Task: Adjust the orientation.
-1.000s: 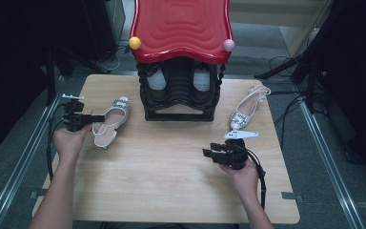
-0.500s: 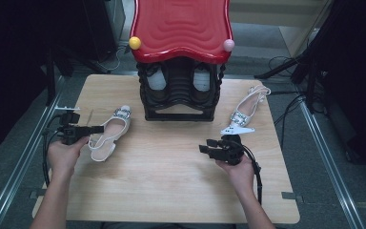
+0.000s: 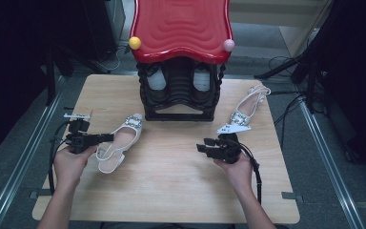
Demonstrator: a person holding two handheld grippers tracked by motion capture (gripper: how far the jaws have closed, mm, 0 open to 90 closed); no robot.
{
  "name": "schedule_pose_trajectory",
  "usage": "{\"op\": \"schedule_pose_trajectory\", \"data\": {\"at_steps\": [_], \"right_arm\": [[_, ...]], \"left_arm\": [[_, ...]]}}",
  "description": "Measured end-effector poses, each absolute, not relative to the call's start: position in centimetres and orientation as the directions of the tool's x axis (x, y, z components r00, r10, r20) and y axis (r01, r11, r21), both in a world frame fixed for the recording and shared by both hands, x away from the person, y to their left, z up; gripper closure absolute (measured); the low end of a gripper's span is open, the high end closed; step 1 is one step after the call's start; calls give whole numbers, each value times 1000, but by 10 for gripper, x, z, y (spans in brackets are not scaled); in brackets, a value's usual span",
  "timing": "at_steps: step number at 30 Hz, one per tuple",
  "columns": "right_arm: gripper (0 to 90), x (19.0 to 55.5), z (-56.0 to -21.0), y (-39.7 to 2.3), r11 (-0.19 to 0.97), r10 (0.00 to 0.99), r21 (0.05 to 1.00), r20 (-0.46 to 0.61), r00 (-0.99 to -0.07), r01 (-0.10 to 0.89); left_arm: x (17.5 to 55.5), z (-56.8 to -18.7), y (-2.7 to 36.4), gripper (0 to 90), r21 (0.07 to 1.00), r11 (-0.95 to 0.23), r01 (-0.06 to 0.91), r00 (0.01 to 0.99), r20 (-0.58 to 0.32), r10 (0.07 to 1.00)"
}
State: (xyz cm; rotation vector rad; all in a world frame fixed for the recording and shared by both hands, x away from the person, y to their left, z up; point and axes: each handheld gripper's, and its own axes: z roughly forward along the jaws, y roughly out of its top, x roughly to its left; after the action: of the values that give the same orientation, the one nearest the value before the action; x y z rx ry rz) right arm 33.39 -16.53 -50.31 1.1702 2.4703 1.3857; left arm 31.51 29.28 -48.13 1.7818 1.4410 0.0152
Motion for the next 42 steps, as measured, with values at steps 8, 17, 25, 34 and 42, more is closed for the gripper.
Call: {"op": "schedule_pose_trajectory", "data": {"at_steps": [8, 17, 25, 34, 42], "right_arm": [[527, 331, -505, -166, 304, 655, 754, 278, -703, 582], [532, 324, -505, -175, 293, 674, 754, 273, -686, 588], [532, 317, -506, -180, 281, 688, 752, 275, -671, 596], [545, 308, -506, -182, 286, 696, 755, 259, -670, 590], [546, 306, -508, -182, 287, 701, 751, 258, -665, 594]], "left_arm": [[322, -482, 265, 861, 593, -78, 802, 414, -456, 788], [329, -483, 232, 858, 596, -142, 791, 474, -449, 758], [337, -491, 201, 855, 583, -182, 792, 517, -479, 709], [343, -501, 165, 850, 565, -247, 787, 556, -479, 679], [349, -509, 147, 842, 562, -295, 773, 579, -433, 691]]}}
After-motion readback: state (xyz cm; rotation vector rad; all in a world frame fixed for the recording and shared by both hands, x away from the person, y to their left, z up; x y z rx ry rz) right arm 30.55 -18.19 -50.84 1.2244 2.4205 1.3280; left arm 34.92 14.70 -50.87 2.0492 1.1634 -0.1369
